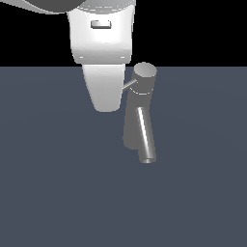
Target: Turn on the faucet by rotating a designated handle.
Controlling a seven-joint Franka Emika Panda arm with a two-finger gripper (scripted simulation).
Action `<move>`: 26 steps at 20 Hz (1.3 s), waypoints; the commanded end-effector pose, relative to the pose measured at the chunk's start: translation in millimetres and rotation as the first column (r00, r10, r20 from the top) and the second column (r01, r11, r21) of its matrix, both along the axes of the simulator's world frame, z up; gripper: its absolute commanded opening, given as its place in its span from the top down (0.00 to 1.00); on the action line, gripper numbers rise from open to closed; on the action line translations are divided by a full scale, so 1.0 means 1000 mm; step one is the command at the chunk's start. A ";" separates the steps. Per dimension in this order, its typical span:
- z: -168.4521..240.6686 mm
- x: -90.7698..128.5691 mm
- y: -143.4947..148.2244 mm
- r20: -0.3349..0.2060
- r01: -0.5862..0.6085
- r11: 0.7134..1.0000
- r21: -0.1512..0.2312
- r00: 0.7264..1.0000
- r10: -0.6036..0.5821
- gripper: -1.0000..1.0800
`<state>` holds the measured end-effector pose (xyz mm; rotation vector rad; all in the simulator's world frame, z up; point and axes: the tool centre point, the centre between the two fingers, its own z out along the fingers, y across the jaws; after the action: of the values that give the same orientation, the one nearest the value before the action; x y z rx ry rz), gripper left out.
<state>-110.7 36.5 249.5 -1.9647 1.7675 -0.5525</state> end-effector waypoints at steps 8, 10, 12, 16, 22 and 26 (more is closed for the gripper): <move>-0.008 -0.010 -0.020 -0.005 0.025 1.000 0.002 1.000 -0.025 1.00; -0.010 -0.011 -0.022 -0.005 0.026 1.000 0.002 1.000 -0.026 1.00; -0.011 -0.013 -0.023 -0.006 0.026 1.000 0.002 1.000 -0.026 1.00; -0.013 -0.016 -0.027 -0.006 0.027 1.000 0.002 1.000 -0.027 1.00; -0.017 -0.021 -0.032 -0.007 0.028 1.000 0.002 1.000 -0.028 1.00; -0.019 -0.024 -0.036 -0.007 0.029 1.000 0.002 1.000 -0.029 1.00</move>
<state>-131.9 8.4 233.6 -1.9552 1.7822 -0.5539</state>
